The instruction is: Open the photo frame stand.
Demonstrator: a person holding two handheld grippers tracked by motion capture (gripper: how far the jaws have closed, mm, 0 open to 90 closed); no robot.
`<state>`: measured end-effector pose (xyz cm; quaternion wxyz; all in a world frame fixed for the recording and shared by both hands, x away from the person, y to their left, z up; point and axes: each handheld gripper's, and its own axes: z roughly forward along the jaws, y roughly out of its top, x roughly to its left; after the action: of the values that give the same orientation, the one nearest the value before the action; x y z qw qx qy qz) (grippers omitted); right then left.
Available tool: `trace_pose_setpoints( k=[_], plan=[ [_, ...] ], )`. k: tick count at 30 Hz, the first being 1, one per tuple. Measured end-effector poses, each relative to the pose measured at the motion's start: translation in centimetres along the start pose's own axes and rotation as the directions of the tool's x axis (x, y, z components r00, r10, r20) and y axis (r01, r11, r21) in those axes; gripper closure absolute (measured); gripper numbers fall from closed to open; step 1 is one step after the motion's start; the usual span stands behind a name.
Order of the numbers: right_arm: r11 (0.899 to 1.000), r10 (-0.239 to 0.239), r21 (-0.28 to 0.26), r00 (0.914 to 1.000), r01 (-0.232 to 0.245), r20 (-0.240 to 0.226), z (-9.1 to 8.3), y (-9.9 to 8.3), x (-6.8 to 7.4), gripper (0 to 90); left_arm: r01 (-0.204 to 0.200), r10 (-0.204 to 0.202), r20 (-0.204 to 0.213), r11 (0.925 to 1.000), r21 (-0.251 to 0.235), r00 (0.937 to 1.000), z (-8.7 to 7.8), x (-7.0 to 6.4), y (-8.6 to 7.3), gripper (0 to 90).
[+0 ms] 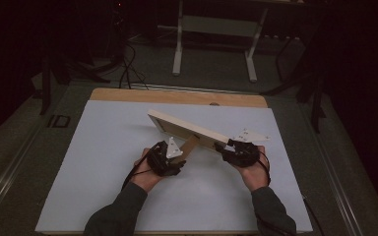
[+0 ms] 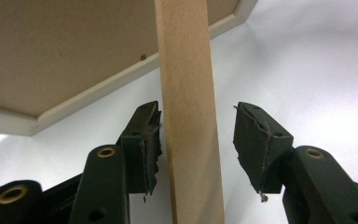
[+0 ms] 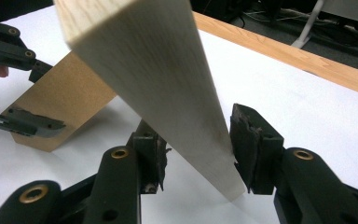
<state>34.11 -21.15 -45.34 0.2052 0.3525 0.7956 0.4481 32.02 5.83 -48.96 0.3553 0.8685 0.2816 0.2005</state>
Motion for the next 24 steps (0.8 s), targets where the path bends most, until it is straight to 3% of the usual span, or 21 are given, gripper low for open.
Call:
trace_pose_setpoints(
  k=[3, 10, 16, 24],
  plan=[
    [1.0, 0.005, -0.002, 1.0, -0.005, -0.002, 0.0, -0.1, -0.1, 56.1, 0.006, -0.006, -0.006, 1.0, 0.0, 1.0, -0.2, 0.1, -0.4, 49.1],
    [1.0, 0.013, 0.005, 0.9999, -0.013, 0.006, -0.2, -0.7, -0.3, 54.4, 0.062, -0.062, 0.009, 0.998, -0.014, 0.998, -1.1, 0.6, -1.4, 46.8],
    [0.999, 0.032, 0.001, 0.9995, -0.032, 0.002, -0.4, -1.1, -0.4, 54.1, 0.078, -0.077, 0.012, 0.9965, -0.031, 0.9969, -1.5, 0.8, -1.3, 46.6],
    [0.999, 0.042, 0.008, 0.9991, -0.041, -0.012, -0.6, -1.7, -0.5, 53.5, 0.138, -0.137, 0.031, 0.9893, -0.048, 0.9901, -2.2, 0.8, -1.1, 46.2]
  ],
)
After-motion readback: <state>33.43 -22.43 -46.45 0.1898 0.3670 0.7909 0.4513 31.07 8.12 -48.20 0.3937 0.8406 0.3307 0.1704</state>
